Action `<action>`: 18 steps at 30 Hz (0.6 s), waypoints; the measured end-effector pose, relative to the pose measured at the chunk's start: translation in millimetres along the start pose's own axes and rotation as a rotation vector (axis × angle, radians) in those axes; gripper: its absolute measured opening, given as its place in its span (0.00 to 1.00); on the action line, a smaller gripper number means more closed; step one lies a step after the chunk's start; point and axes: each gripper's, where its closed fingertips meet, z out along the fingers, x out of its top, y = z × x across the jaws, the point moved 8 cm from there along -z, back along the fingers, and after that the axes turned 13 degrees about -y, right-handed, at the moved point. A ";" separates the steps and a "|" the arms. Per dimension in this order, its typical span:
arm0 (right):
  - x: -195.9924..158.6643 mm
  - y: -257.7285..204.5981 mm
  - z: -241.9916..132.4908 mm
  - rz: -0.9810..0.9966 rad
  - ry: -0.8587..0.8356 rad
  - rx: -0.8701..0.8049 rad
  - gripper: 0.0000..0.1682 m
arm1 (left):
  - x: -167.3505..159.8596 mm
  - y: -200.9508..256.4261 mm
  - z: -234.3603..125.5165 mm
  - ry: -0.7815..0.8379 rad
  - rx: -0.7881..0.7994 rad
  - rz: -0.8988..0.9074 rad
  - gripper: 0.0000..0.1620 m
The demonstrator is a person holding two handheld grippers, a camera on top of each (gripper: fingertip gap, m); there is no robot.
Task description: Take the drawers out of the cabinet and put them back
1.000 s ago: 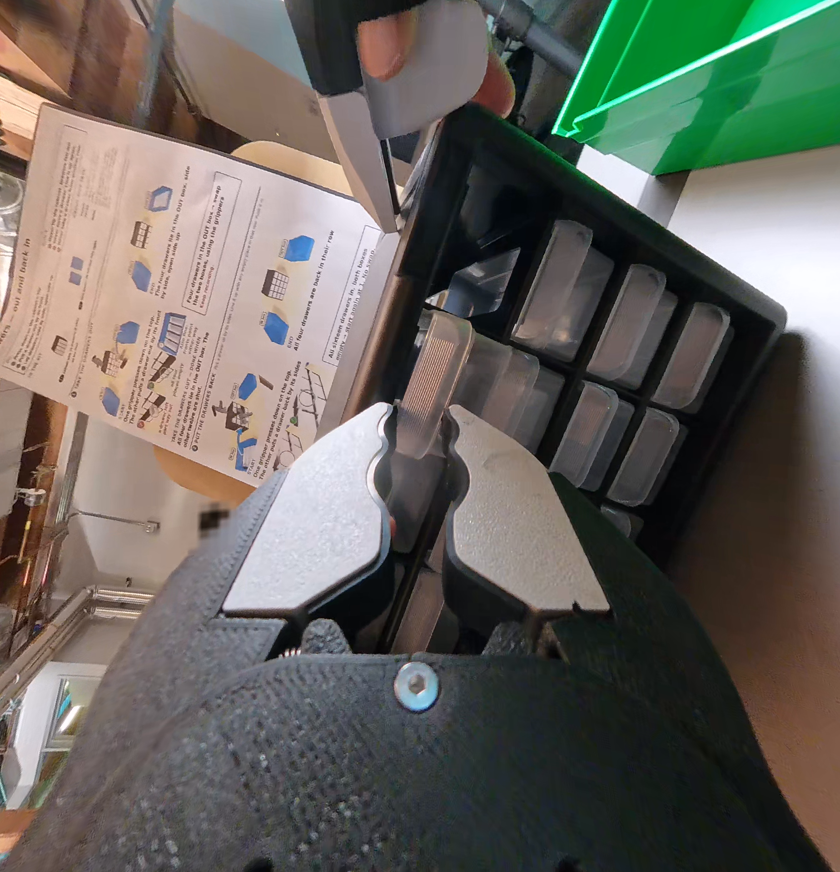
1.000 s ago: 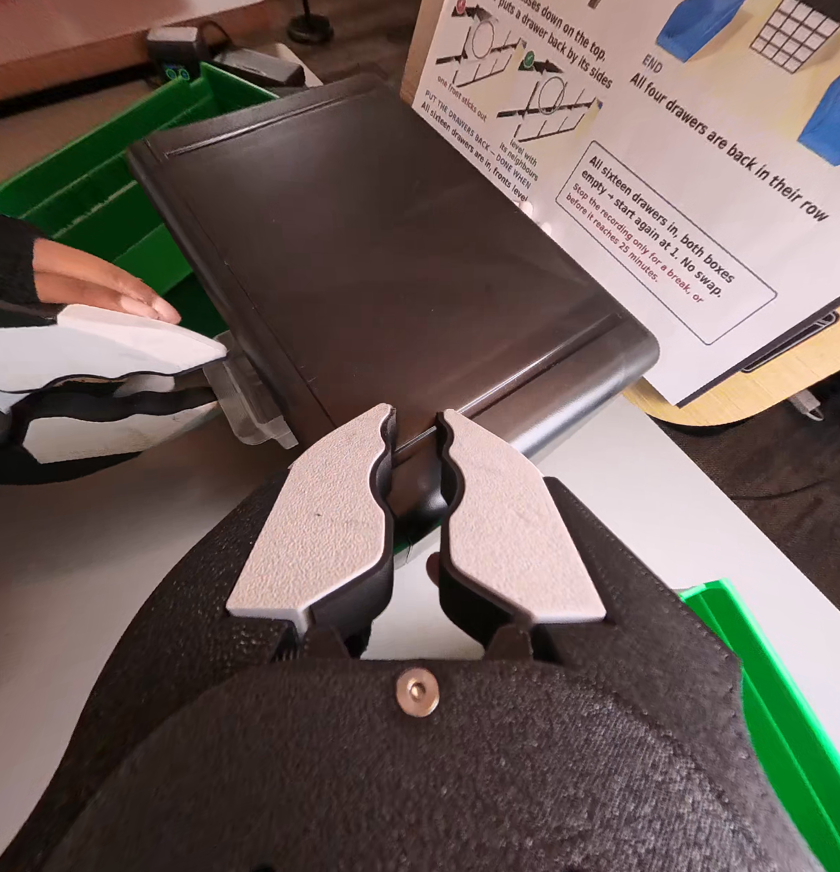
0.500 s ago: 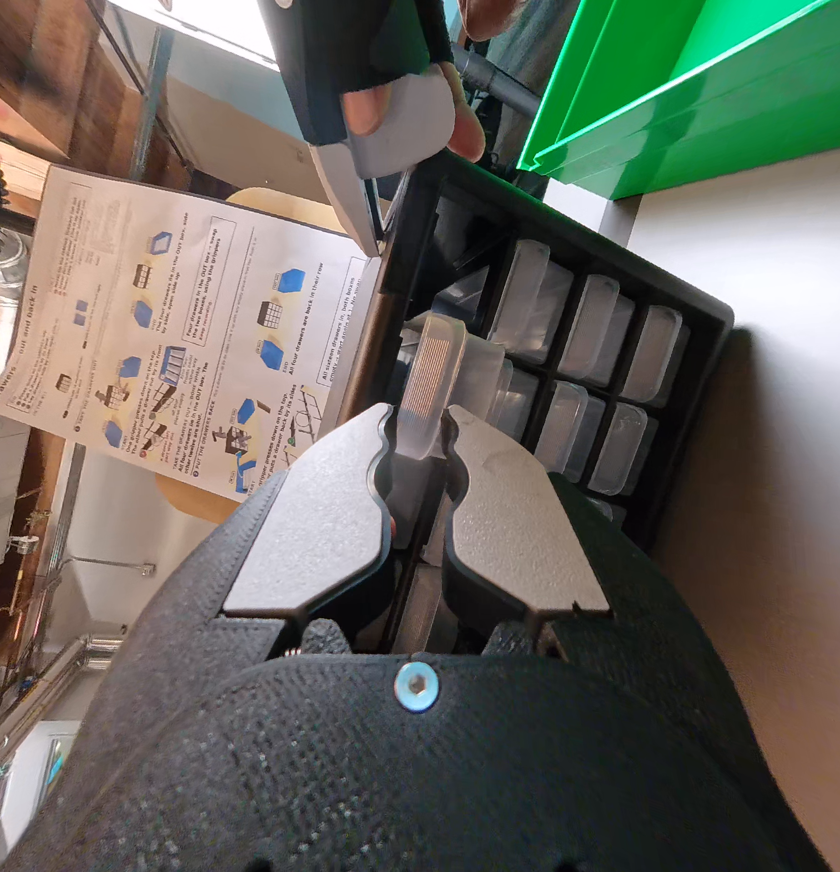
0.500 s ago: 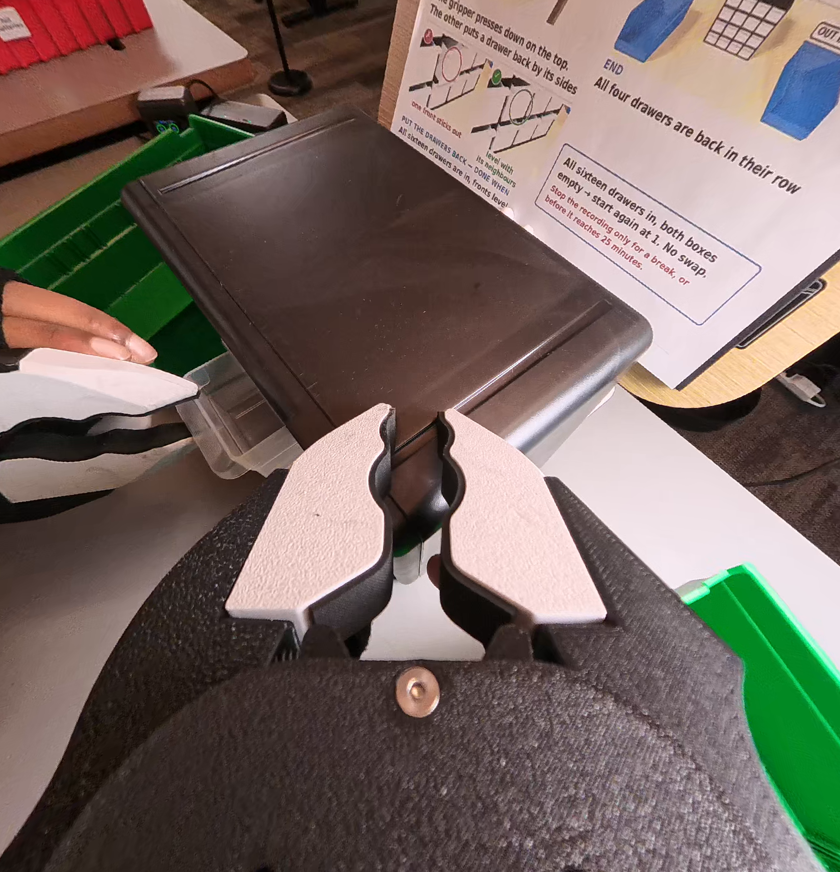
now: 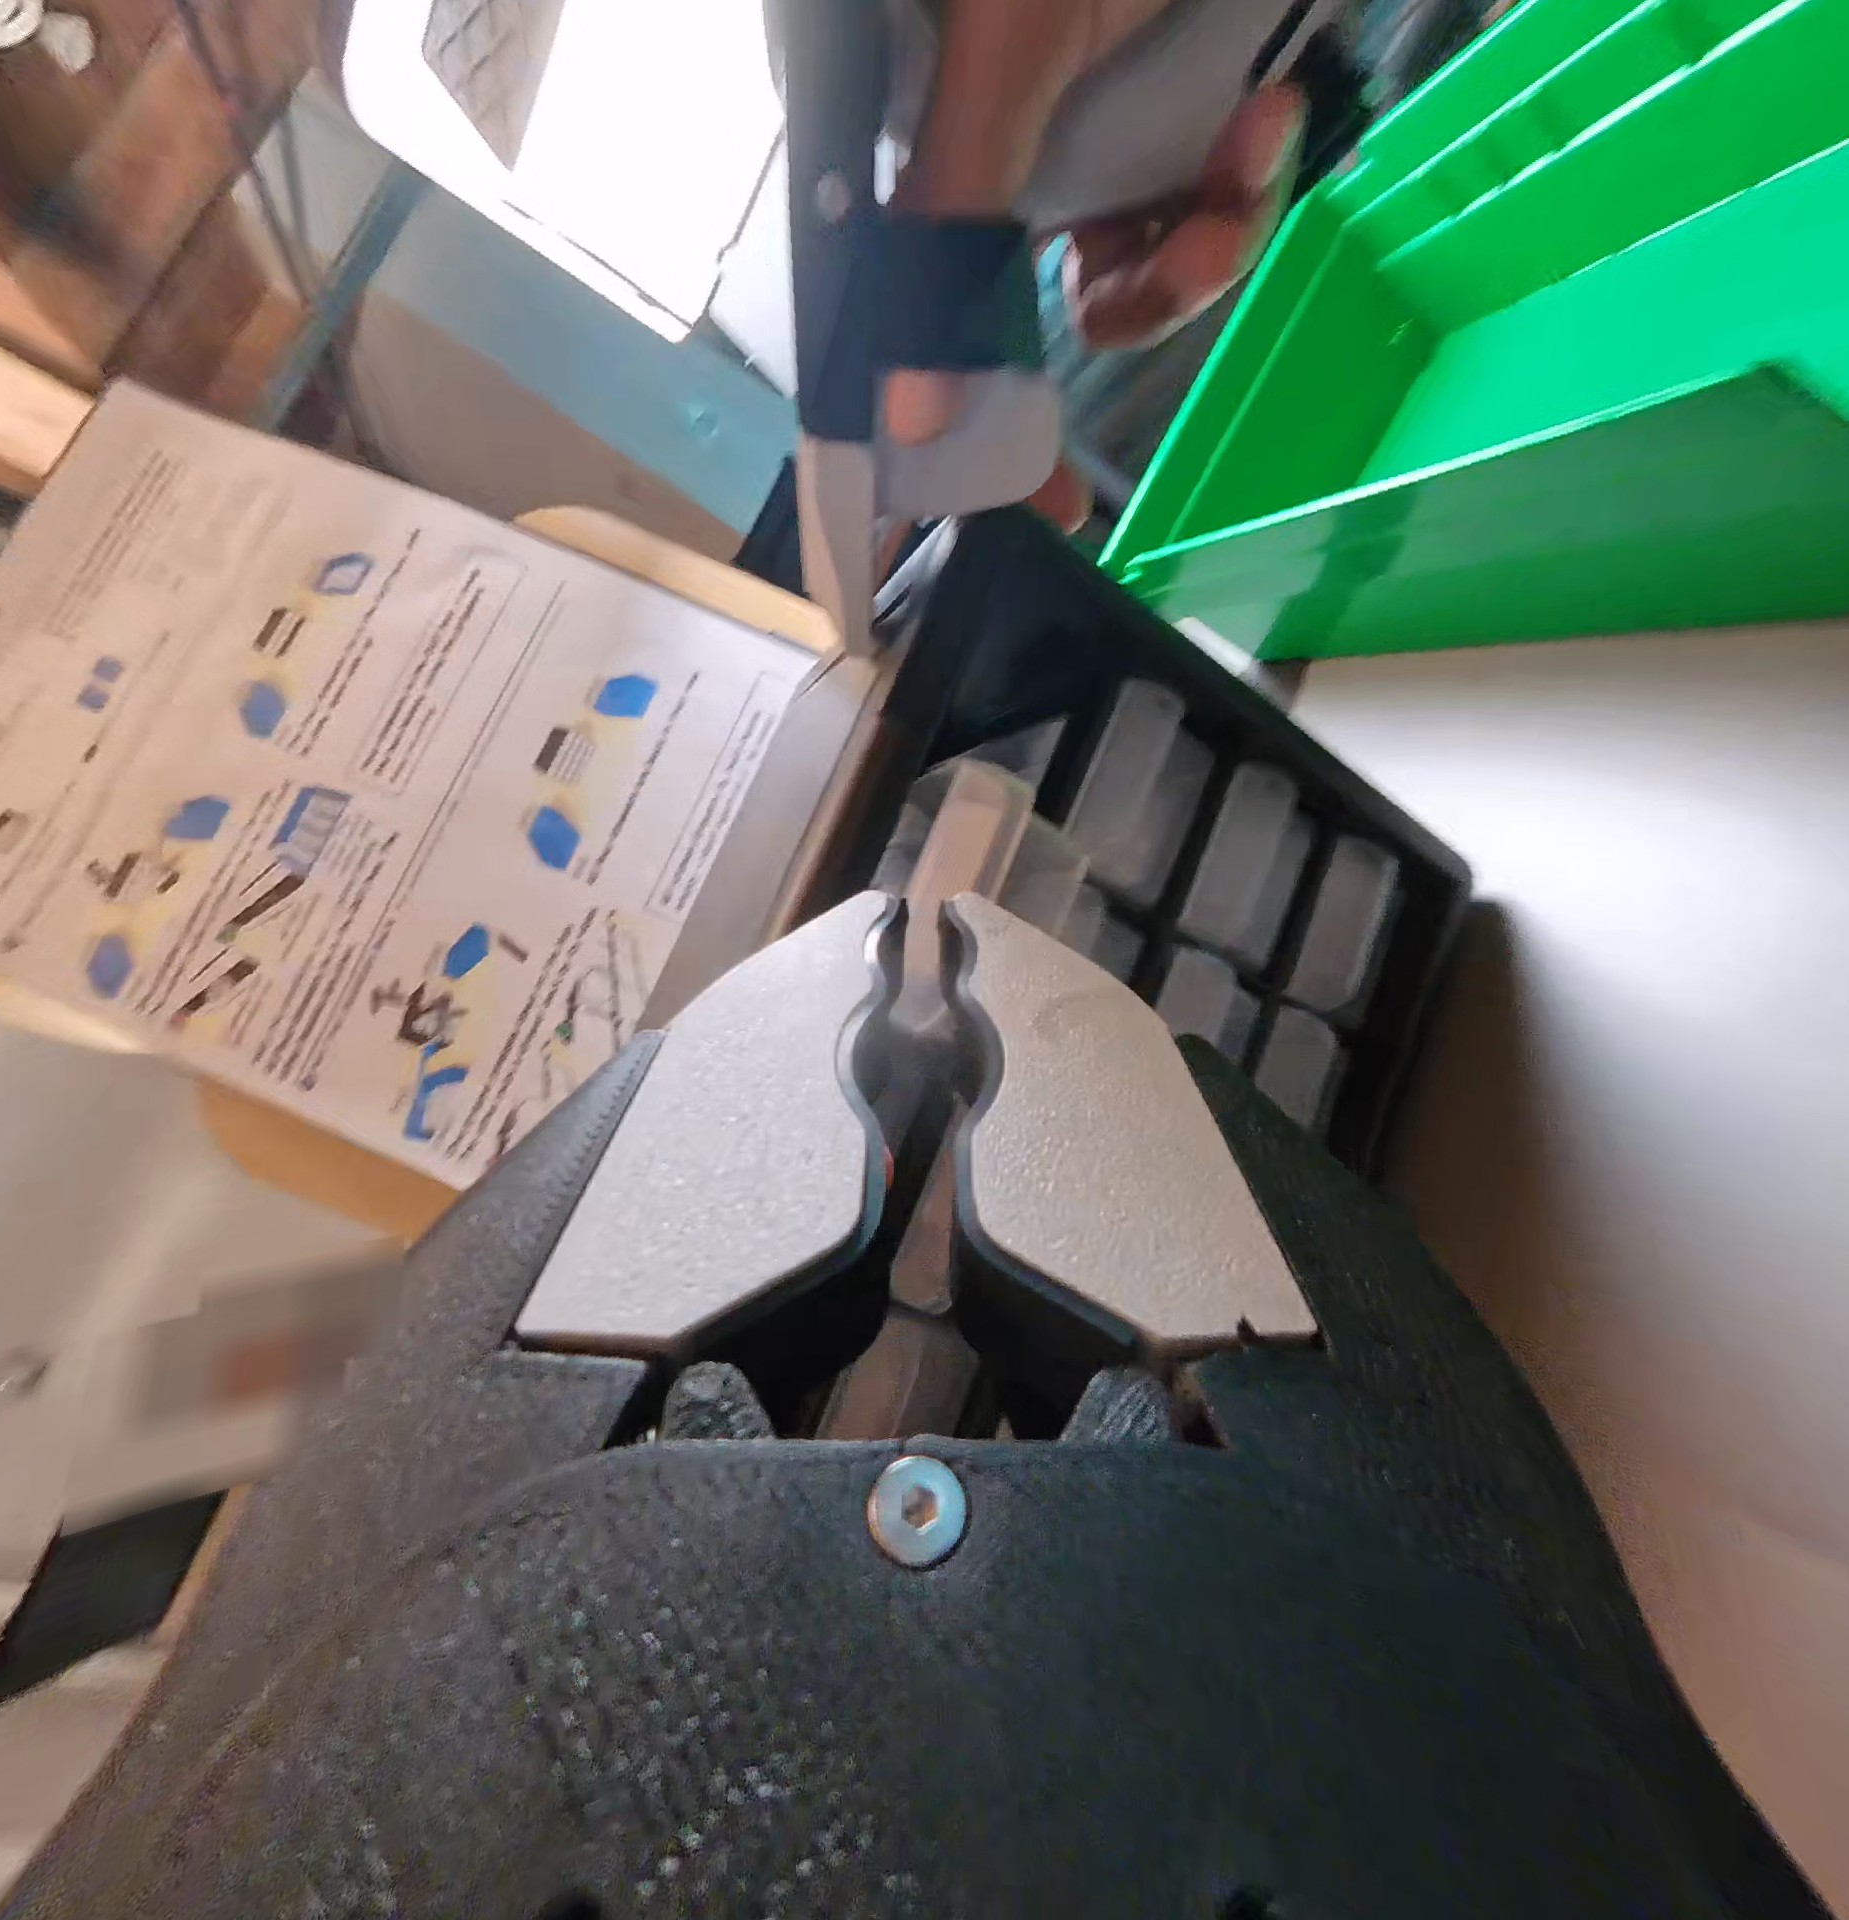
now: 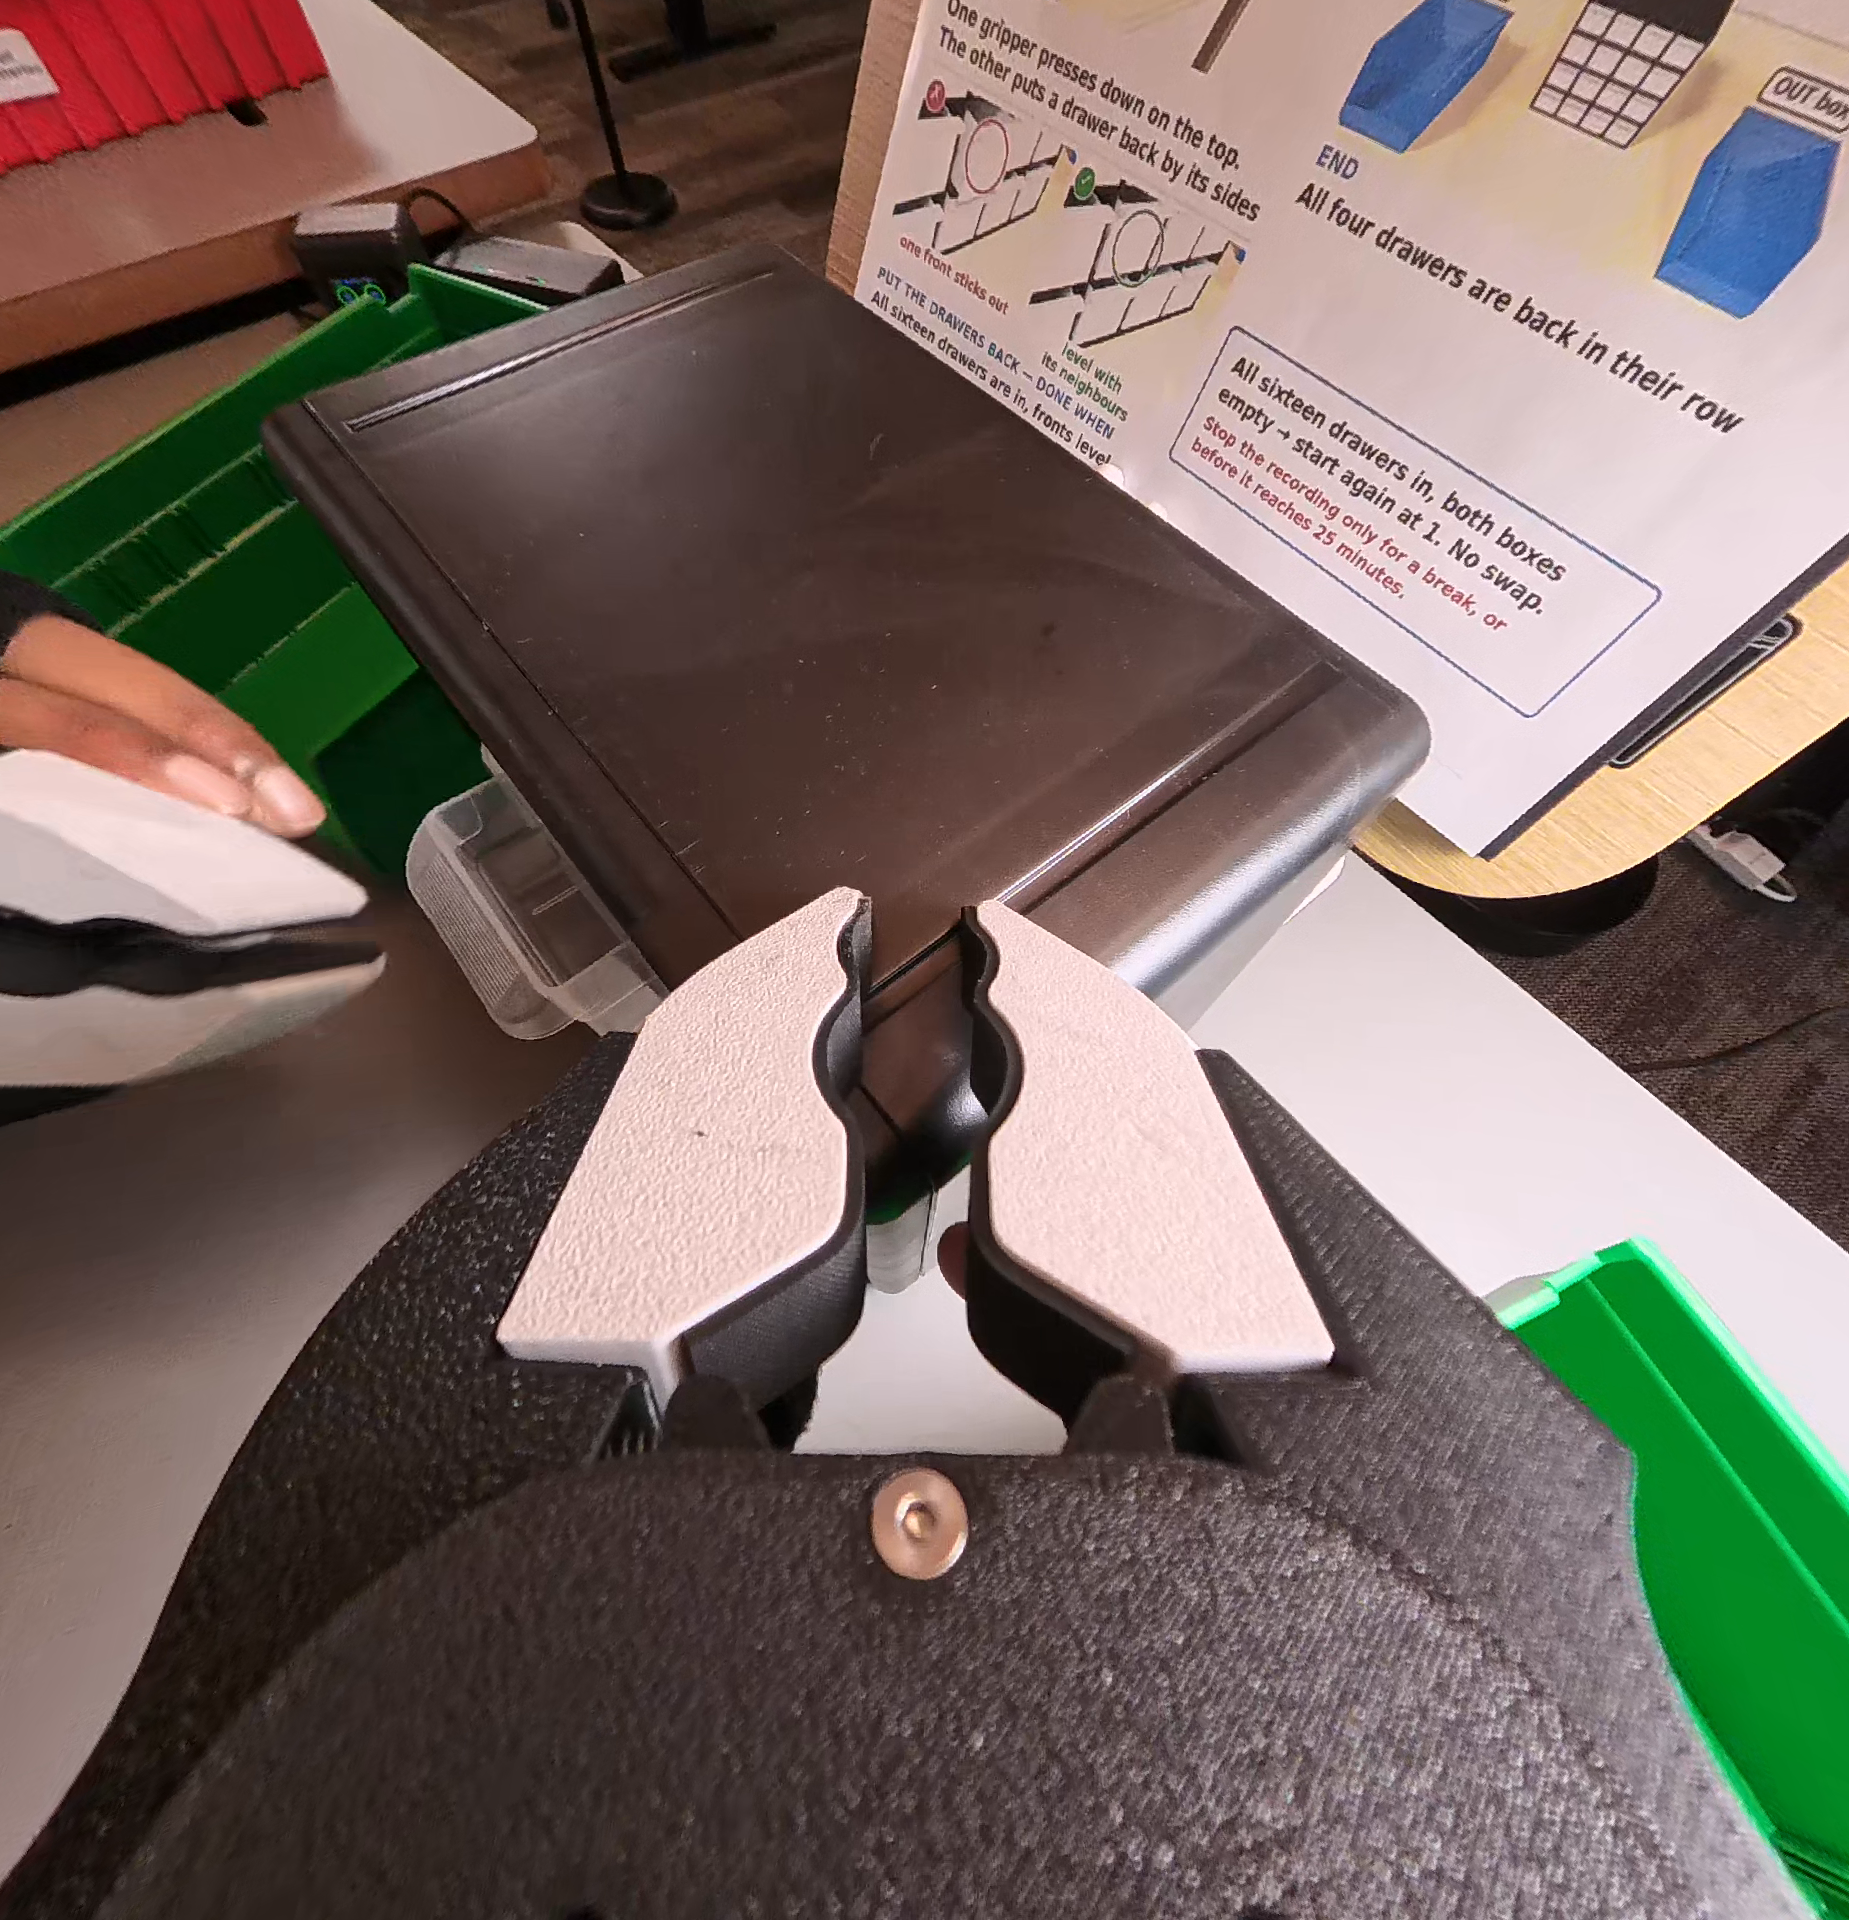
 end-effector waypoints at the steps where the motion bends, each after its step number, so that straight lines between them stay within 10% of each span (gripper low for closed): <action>1: 0.1 -0.1 -0.1 0.001 0.000 -0.001 0.10 | -2.2 -1.8 2.7 -0.030 0.037 -0.002 0.03; 18: -1.1 -2.8 0.3 0.036 0.017 -0.032 0.09 | -19.0 9.2 34.7 -0.173 0.090 -0.092 0.00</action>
